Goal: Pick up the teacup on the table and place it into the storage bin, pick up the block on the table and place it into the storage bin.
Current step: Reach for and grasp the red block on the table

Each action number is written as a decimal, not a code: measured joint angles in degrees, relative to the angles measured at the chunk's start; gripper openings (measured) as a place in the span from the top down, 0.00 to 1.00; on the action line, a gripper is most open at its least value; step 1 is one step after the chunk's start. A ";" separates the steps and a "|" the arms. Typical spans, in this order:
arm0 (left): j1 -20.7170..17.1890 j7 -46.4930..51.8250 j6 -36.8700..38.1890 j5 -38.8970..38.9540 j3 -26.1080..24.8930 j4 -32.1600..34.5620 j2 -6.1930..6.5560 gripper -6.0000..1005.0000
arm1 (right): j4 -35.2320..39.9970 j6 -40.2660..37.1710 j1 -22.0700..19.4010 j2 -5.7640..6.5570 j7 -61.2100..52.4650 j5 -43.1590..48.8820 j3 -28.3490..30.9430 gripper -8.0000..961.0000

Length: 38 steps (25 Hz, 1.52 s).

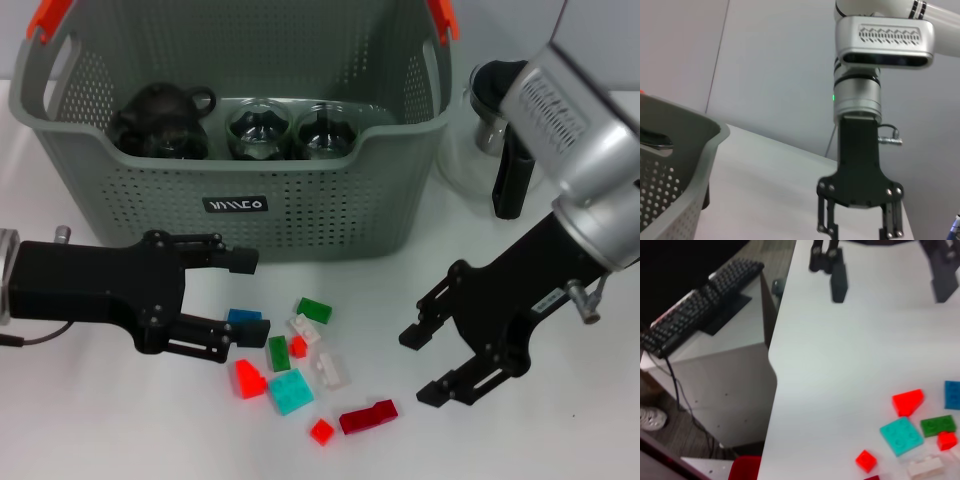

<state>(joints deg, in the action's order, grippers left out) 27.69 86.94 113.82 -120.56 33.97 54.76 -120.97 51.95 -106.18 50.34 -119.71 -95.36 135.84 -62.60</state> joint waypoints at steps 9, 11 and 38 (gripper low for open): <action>-0.08 -1.51 -2.18 -2.89 0.13 -0.86 0.00 0.11 | -3.72 4.59 1.32 -0.61 -1.28 -0.10 -6.99 0.33; -0.08 -1.86 -2.53 -3.53 -0.19 -0.89 0.13 0.11 | -4.24 5.22 1.70 -0.70 -1.37 -0.19 -8.08 0.33; -0.12 -4.47 -4.39 -3.99 -2.21 -4.79 0.47 0.11 | -5.71 25.19 2.89 -1.25 -3.64 -6.33 -36.23 0.33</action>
<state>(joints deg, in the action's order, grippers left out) 27.57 82.47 109.43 -124.55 31.76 49.97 -120.50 46.25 -80.99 53.23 -120.96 -99.01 129.51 -98.83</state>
